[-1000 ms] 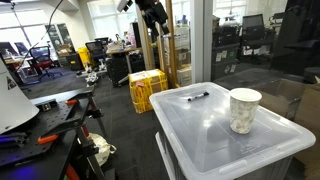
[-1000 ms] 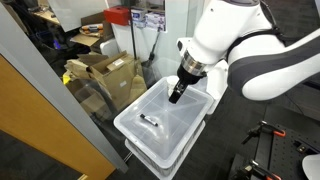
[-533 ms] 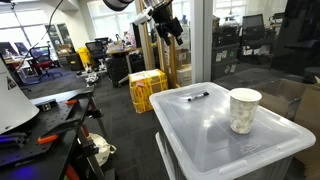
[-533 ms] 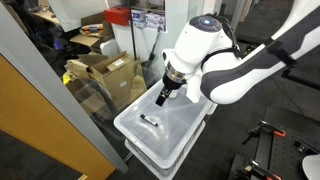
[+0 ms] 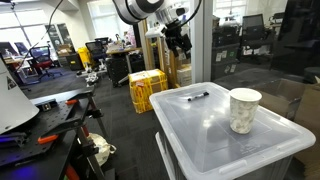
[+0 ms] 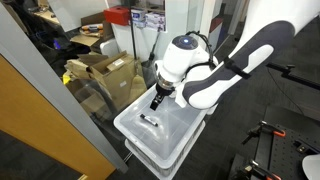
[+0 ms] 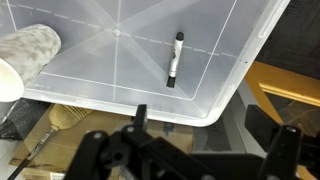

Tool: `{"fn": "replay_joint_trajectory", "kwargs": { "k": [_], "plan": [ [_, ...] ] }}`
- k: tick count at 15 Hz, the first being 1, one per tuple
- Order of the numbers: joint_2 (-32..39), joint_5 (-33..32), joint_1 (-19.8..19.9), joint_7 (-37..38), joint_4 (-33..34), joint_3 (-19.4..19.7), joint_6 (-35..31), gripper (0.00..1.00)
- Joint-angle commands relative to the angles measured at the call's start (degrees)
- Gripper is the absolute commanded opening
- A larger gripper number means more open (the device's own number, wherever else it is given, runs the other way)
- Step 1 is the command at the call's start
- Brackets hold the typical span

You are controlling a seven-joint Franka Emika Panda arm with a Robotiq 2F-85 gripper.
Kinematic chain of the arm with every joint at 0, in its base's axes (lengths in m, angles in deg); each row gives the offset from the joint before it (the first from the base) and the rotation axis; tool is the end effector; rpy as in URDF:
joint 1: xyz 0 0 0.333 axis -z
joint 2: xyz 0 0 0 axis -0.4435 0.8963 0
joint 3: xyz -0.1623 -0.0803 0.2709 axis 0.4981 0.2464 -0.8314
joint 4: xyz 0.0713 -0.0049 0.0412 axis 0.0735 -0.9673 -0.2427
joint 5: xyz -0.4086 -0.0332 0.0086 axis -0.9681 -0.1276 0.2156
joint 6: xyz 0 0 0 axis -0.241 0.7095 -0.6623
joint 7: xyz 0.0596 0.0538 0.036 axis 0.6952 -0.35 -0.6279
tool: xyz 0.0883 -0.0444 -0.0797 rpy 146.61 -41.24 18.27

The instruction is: Put the black marker inside the white cup

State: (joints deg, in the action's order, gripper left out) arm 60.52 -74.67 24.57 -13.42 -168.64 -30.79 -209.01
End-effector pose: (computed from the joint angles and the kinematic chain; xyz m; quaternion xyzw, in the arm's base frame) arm 0.6136 0.0900 0.1937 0.9811 0.0826 0.1748 0.0075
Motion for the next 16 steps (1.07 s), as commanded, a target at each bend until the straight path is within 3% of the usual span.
{"fn": "replay_joint_trajectory", "kwargs": {
  "k": [1,3,4,10,16],
  "plan": [
    [5.53,4.46,-3.3,-4.25,4.8,2.78,-1.83,1.0],
    [5.44,7.3,-2.66,-6.85,4.19,1.13,0.04,1.0],
    [4.69,7.56,-3.69,-6.37,3.43,2.68,-0.14,1.0],
    [5.36,8.47,-3.99,-6.85,3.55,2.88,-0.12,1.0],
    [11.28,10.67,-3.13,-8.31,9.6,3.32,-1.46,1.0]
  ]
}}
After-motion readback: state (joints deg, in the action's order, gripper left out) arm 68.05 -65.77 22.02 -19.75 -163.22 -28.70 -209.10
